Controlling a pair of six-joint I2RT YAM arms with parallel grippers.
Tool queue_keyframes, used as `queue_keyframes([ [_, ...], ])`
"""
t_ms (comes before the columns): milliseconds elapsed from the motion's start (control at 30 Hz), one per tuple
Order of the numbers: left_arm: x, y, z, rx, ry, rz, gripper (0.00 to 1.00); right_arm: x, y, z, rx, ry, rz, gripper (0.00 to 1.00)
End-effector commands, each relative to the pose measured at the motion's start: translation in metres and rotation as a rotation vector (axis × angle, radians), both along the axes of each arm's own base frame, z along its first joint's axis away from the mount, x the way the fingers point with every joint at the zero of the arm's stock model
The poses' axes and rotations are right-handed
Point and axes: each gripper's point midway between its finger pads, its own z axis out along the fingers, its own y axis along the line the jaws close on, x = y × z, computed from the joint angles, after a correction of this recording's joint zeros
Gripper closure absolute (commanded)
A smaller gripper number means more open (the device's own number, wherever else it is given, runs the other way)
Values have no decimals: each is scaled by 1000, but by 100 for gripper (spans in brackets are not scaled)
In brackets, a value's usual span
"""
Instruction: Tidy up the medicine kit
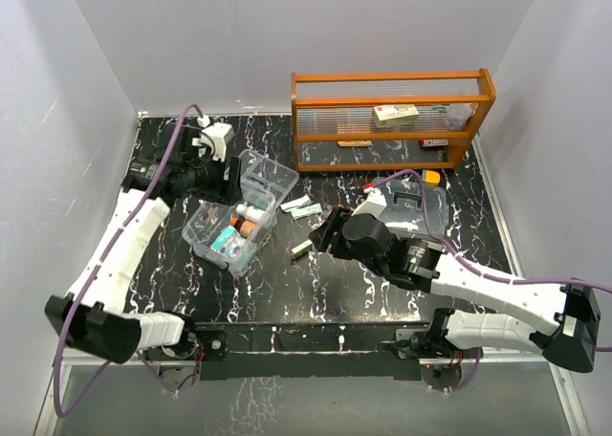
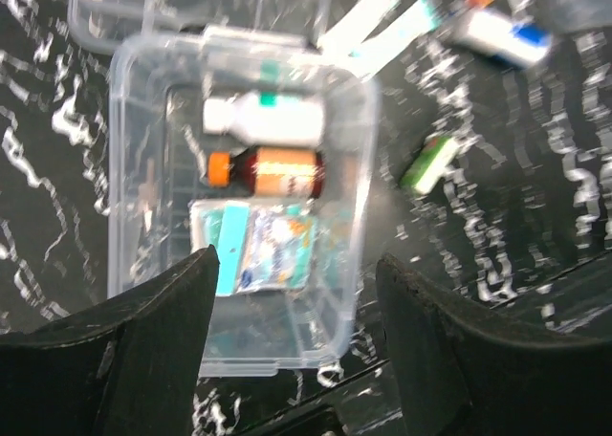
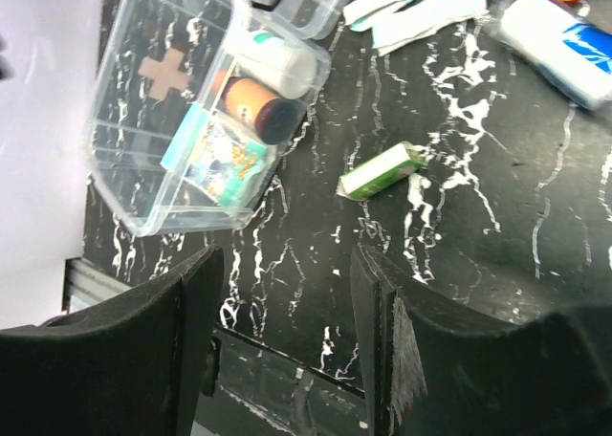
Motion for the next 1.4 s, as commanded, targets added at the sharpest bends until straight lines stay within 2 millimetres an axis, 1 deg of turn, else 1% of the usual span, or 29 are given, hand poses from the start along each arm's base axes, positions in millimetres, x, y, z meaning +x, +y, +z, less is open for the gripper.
queue_keyframes([
  [0, -17, -38, 60, -258, -125, -84, 34, 15, -17, 17, 48, -2, -133, 46],
  [67, -31, -59, 90, -410, -205, -158, 32, 18, -24, 15, 49, -1, -149, 46],
  [100, -35, -69, 97, -468, -227, -194, 31, 19, -27, 16, 49, -3, -151, 46],
  [133, -44, -74, 108, -519, -260, -215, 30, 21, -30, 14, 42, 0, -156, 46],
  [167, -48, -78, 113, -556, -281, -222, 29, 23, -34, 12, 36, 10, -160, 46],
  [300, -63, -95, 119, -655, -290, -262, 28, 26, -50, -1, 21, 52, -174, 46],
  [400, -70, -114, 111, -689, -265, -287, 29, 23, -62, -16, 38, 101, -192, 46],
  [433, -72, -121, 106, -694, -251, -295, 29, 21, -66, -22, 45, 116, -195, 46],
  [567, -75, -153, 70, -662, -199, -318, 29, 15, -84, -42, 53, 153, -223, 46],
  [667, -71, -168, 33, -528, -188, -297, 31, 11, -91, -54, 56, 175, -233, 46],
  [767, -65, -180, -1, -377, -148, -305, 36, 7, -94, -66, 48, 203, -227, 45],
  [800, -67, -186, -18, -320, -122, -335, 37, 6, -94, -70, 43, 213, -222, 45],
  [833, -68, -188, -33, -257, -107, -362, 39, 5, -94, -73, 42, 220, -215, 45],
  [933, -69, -185, -77, -80, -39, -381, 40, 4, -94, -84, 37, 244, -204, 45],
  [967, -68, -185, -87, -43, -27, -385, 40, 3, -95, -86, 36, 249, -202, 45],
  [1033, -62, -186, -100, 10, -16, -382, 39, 3, -97, -91, 31, 261, -206, 45],
  [1100, -54, -190, -109, 51, -24, -400, 37, 3, -100, -96, 31, 271, -206, 45],
  [1167, -44, -189, -119, 118, -29, -404, 35, 3, -102, -99, 35, 279, -211, 45],
  [1267, -35, -186, -127, 204, -26, -422, 35, 3, -106, -102, 39, 286, -219, 45],
  [1367, -29, -180, -132, 265, -35, -432, 33, 2, -108, -104, 42, 289, -223, 45],
])
